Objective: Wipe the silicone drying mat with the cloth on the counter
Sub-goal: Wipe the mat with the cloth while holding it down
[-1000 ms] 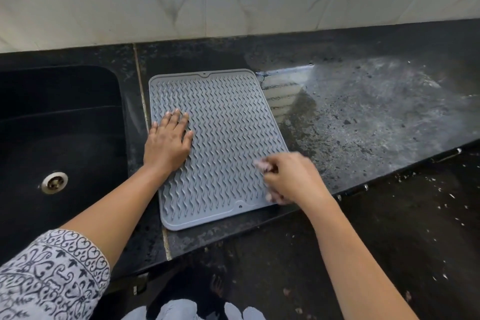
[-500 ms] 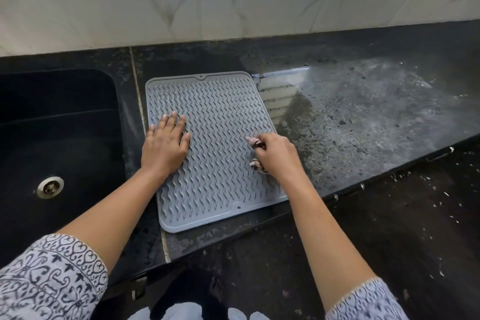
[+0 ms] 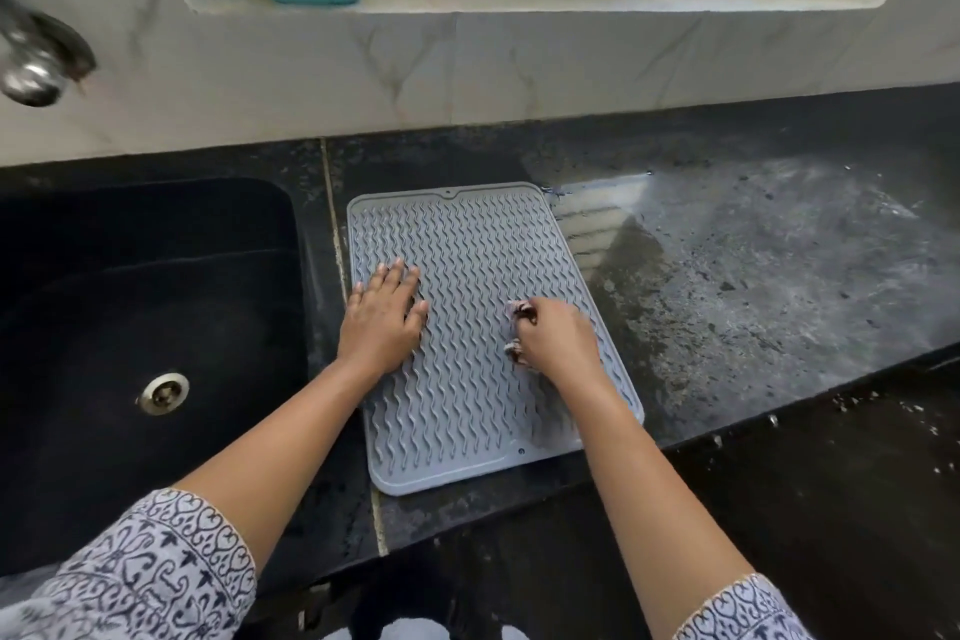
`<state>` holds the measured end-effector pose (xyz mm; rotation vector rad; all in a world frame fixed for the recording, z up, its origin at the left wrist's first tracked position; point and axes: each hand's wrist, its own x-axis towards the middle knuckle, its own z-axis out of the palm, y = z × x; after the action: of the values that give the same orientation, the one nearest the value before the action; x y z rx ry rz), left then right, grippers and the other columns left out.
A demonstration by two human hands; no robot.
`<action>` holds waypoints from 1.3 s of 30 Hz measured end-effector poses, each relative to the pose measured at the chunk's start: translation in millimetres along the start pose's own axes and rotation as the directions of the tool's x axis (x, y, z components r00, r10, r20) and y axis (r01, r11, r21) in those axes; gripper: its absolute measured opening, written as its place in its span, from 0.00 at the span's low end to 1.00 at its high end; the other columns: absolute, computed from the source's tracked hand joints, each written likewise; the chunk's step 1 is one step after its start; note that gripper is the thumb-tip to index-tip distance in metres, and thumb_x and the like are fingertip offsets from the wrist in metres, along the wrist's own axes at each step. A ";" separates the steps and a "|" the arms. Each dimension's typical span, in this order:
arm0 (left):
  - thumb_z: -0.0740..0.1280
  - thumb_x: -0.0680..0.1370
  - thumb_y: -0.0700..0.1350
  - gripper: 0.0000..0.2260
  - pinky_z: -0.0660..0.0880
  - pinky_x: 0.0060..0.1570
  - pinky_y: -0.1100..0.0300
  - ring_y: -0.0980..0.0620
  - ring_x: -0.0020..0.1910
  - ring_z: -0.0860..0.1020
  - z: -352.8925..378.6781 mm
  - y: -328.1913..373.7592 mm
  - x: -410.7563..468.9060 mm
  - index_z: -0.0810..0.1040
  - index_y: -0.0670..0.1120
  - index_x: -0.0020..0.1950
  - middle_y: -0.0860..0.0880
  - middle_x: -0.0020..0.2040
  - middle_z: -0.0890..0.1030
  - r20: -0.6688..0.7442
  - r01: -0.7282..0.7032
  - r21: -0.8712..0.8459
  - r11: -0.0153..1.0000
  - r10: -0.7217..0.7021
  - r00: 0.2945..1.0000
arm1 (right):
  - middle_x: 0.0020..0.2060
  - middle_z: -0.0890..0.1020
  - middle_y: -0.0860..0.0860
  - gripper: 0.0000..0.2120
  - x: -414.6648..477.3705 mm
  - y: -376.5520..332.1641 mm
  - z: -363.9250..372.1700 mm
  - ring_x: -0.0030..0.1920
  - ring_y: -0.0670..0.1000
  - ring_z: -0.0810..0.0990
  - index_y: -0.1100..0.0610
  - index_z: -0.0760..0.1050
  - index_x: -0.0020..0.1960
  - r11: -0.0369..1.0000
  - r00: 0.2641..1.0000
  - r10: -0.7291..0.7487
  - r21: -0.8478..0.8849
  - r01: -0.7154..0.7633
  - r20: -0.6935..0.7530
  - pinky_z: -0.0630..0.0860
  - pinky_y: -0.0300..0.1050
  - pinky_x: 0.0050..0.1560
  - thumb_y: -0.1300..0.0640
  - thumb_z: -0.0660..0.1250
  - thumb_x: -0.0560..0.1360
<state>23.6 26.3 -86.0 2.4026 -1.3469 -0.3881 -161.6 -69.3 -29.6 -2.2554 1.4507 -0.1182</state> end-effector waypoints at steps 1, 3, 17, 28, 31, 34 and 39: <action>0.55 0.82 0.51 0.23 0.47 0.75 0.50 0.52 0.77 0.51 -5.6 -1.6 2.2 0.59 0.50 0.77 0.51 0.78 0.55 0.006 -0.004 -0.089 0.996 0.005 1.000 | 0.43 0.78 0.54 0.10 8.7 -7.7 -9.1 0.47 0.56 0.77 0.56 0.77 0.53 0.984 0.997 0.057 0.169 -0.064 0.043 0.71 0.44 0.42 0.53 0.60 0.77; 0.59 0.81 0.47 0.20 0.57 0.73 0.49 0.50 0.75 0.61 -20.8 -8.3 11.1 0.68 0.48 0.72 0.49 0.75 0.65 -0.035 -0.007 -0.276 0.961 -0.002 0.999 | 0.47 0.82 0.55 0.11 24.5 -27.4 -19.8 0.45 0.55 0.81 0.55 0.79 0.54 0.851 0.983 0.081 0.502 -0.154 0.165 0.78 0.46 0.41 0.51 0.63 0.77; 0.52 0.83 0.50 0.22 0.47 0.74 0.48 0.51 0.77 0.53 -43.4 -89.4 106.4 0.57 0.48 0.77 0.52 0.78 0.56 -0.030 -0.067 0.150 0.986 0.073 0.997 | 0.62 0.75 0.54 0.20 120.6 -135.6 74.7 0.62 0.58 0.69 0.53 0.69 0.67 0.891 0.920 -0.392 -0.256 0.375 -0.017 0.68 0.53 0.60 0.51 0.57 0.76; 0.51 0.83 0.49 0.22 0.43 0.74 0.50 0.52 0.77 0.52 -37.4 -91.7 105.7 0.57 0.48 0.77 0.51 0.78 0.57 -0.105 -0.070 0.131 0.989 0.085 0.991 | 0.62 0.76 0.56 0.18 149.4 -161.8 67.1 0.62 0.61 0.70 0.53 0.73 0.64 0.936 0.940 -0.330 -0.161 0.313 -0.089 0.68 0.53 0.63 0.52 0.58 0.76; 0.51 0.83 0.48 0.22 0.43 0.74 0.50 0.52 0.77 0.53 -37.0 -90.7 105.8 0.57 0.47 0.77 0.51 0.78 0.57 -0.104 -0.069 0.132 0.989 0.083 0.991 | 0.58 0.77 0.56 0.17 143.6 -150.1 88.7 0.59 0.62 0.71 0.55 0.72 0.63 0.910 0.932 -0.346 -0.280 0.306 -0.105 0.71 0.56 0.58 0.53 0.57 0.76; 0.51 0.83 0.48 0.22 0.43 0.74 0.50 0.52 0.77 0.53 -37.7 -90.1 104.4 0.57 0.47 0.77 0.51 0.78 0.57 -0.104 -0.074 0.129 0.989 0.087 0.991 | 0.56 0.78 0.55 0.17 66.8 -129.7 80.9 0.54 0.59 0.73 0.56 0.72 0.63 0.906 0.926 -0.365 -0.266 0.330 -0.095 0.76 0.52 0.53 0.57 0.62 0.75; 0.51 0.83 0.49 0.22 0.42 0.74 0.51 0.52 0.77 0.52 -40.1 -89.8 103.9 0.57 0.47 0.77 0.51 0.78 0.57 -0.109 -0.082 0.092 0.992 0.092 0.990 | 0.50 0.80 0.51 0.12 22.8 -115.7 42.5 0.50 0.53 0.76 0.52 0.77 0.58 0.962 0.971 -0.231 -0.132 0.237 0.060 0.77 0.48 0.48 0.53 0.60 0.77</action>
<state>160.9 -12.7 -95.6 2.3850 -1.4391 -0.1701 -41.0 -35.8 -23.3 -2.5206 1.1974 -0.0417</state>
